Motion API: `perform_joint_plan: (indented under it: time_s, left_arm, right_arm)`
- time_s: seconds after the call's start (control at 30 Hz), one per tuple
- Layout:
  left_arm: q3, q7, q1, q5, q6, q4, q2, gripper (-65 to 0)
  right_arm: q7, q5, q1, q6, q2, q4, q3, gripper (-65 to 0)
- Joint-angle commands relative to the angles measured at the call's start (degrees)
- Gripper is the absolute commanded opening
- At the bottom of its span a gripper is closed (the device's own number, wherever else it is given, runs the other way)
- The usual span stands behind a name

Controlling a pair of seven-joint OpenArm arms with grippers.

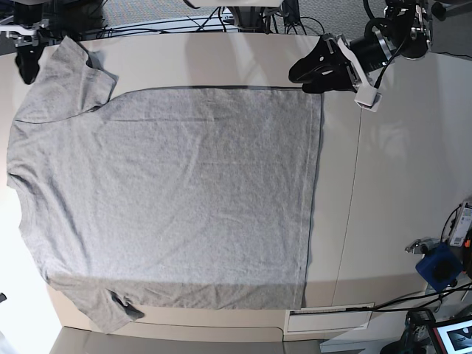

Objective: Fold the T-shirt properly
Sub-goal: 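Lower both grippers toward the shoulder corners of the grey T-shirt, then grasp the shirt's shoulder edges with both grippers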

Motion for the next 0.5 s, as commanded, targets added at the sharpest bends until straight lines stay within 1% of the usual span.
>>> perform_joint_plan:
  time_s: [0.0,0.03,0.07,0.1,0.23,0.33,0.4,0.47]
  left_arm:
    - [-0.33,-0.72,0.04,-1.92,-0.49,1.01,-0.48,-32.4]
    - [-0.33,-0.66,0.04,-1.95,-0.49,1.01,-0.48,-32.4]
    - [-0.33,-0.63,0.04,-1.99,-0.49,1.01,-0.46,-32.4]
    - [-0.33,-0.61,0.04,-2.01,-0.49,1.01,-0.46,-32.4]
    - [-0.33,-0.59,0.04,-3.13,-0.49,1.01,-0.44,-32.4]
    - [-0.33,-0.57,0.04,-2.99,-0.49,1.01,-0.46,-32.4]
    - [-0.33,-0.37,0.04,-3.02,-0.49,1.01,-0.46,-32.4]
    - [-0.33,0.04,0.04,-3.21,-0.49,1.01,-0.46,-32.4]
  right_arm:
    - [1.36,0.72,-0.5,-2.69,0.7,0.76,0.55,-28.1]
    - [1.92,0.15,-0.48,-6.29,0.7,0.66,0.55,-28.1]
    - [2.84,-1.42,-0.48,-8.02,0.76,0.42,0.55,-28.1]
    - [3.28,-3.1,-0.46,-8.39,0.9,0.17,0.55,-28.1]
    - [3.06,-3.58,-0.24,-8.35,2.1,-2.49,0.52,-28.1]
    - [3.02,-3.34,0.7,-8.28,3.91,-5.53,0.52,-28.1]
    - [2.73,-4.37,1.88,-8.26,5.18,-8.11,0.52,-28.1]
    - [2.4,-4.9,3.04,-7.1,6.16,-10.84,0.52,-28.1]
